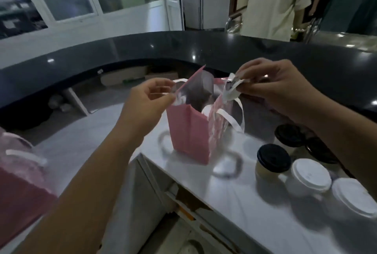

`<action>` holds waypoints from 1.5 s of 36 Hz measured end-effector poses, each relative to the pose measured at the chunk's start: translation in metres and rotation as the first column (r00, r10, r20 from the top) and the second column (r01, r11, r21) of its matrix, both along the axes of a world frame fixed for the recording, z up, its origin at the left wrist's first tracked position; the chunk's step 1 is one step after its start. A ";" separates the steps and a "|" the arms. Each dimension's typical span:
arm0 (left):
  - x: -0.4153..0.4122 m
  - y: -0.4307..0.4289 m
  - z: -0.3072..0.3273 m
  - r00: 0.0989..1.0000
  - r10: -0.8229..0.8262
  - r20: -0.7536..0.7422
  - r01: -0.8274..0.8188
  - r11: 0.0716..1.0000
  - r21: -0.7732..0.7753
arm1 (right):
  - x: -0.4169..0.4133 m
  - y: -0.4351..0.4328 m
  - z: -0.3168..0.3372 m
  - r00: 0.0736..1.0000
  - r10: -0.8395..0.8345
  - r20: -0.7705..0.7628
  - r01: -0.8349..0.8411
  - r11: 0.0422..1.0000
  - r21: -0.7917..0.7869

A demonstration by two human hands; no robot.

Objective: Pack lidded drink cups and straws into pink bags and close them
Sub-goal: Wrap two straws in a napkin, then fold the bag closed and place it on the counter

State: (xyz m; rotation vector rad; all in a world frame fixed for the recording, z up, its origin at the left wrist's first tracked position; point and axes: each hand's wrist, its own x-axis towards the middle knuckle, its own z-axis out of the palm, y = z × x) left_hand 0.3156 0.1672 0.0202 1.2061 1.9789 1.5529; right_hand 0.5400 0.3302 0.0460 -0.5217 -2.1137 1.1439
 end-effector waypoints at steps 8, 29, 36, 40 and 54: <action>-0.074 0.109 0.000 0.969 -0.233 -0.086 0.189 0.916 -0.353 | -0.083 0.080 -0.012 0.981 0.143 0.130 -0.135 0.988 -0.070; -0.161 0.177 -0.049 0.913 -0.405 0.045 0.389 0.834 -0.390 | -0.205 0.115 -0.089 0.519 0.020 0.855 -0.211 0.972 0.105; -0.187 0.195 -0.049 0.867 -0.494 0.066 0.482 0.799 -0.358 | -0.211 0.118 -0.079 0.532 0.054 0.845 -0.110 0.994 0.005; -0.202 0.206 -0.047 0.822 -0.566 0.063 0.550 0.762 -0.342 | -0.200 0.114 -0.060 0.773 -0.045 0.632 0.044 0.999 0.017; -0.214 0.251 -0.043 0.742 -0.670 0.025 0.644 0.701 -0.307 | -0.120 0.103 -0.116 0.652 -0.702 0.287 0.740 0.505 -0.444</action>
